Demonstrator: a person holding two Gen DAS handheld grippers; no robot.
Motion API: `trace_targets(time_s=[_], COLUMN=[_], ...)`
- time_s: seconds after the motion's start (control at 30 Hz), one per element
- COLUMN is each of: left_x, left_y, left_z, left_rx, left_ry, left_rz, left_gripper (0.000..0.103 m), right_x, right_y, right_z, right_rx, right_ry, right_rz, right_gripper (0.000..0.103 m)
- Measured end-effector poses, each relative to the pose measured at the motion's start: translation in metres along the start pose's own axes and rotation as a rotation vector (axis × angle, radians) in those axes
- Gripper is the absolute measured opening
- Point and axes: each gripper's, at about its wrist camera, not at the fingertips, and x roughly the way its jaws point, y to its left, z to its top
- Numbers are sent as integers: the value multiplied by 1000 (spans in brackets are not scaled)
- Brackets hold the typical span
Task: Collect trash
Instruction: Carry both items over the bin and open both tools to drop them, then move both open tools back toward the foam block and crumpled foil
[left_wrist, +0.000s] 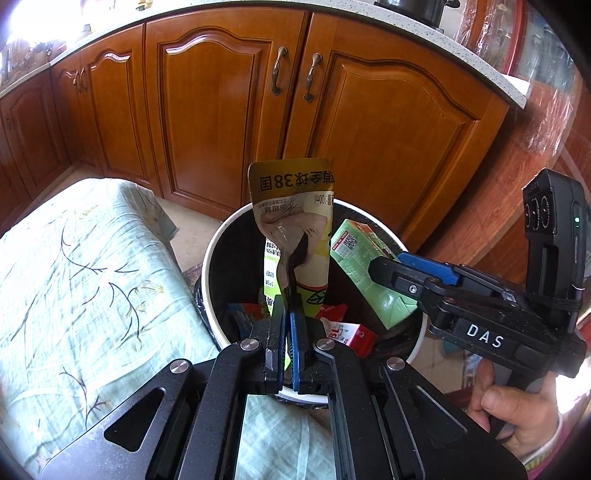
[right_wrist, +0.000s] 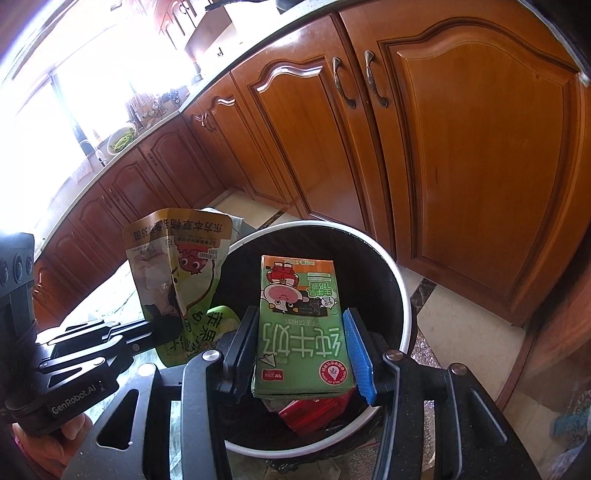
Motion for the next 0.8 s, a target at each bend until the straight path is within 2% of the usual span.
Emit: trace_targets(time_s=[0.1, 0.17, 0.33, 0.4, 0.47, 0.53, 0.8], left_x=[3, 2, -8, -15, -21, -28, -57], left_y=[3, 4, 10, 14, 21, 30, 73], left_z=[3, 2, -8, -14, -22, -32, -79], left_rx=[-17, -18, -27, -37, -55, -80, -193], left_ry=[8, 5, -12, -22, -29, -30, -30], left_rz=[-9, -8, -12, -10, -7, -5, 22], left_gripper=[4, 7, 9, 10, 14, 18, 19], right_x=[-2, -6, -17, -22, -27, -31, -34], right_y=[-2, -2, 1, 5, 13, 23, 67], right_z=[-1, -3, -13, -17, -23, -29, -58], right_rx=[10, 14, 30, 36, 37, 28, -1], right_ry=[-9, -20, -50, -63, -78, -86, -92], right_rz=[8, 7, 18, 30, 47, 65, 148], right_gripper=[50, 57, 63, 69, 81, 83, 89])
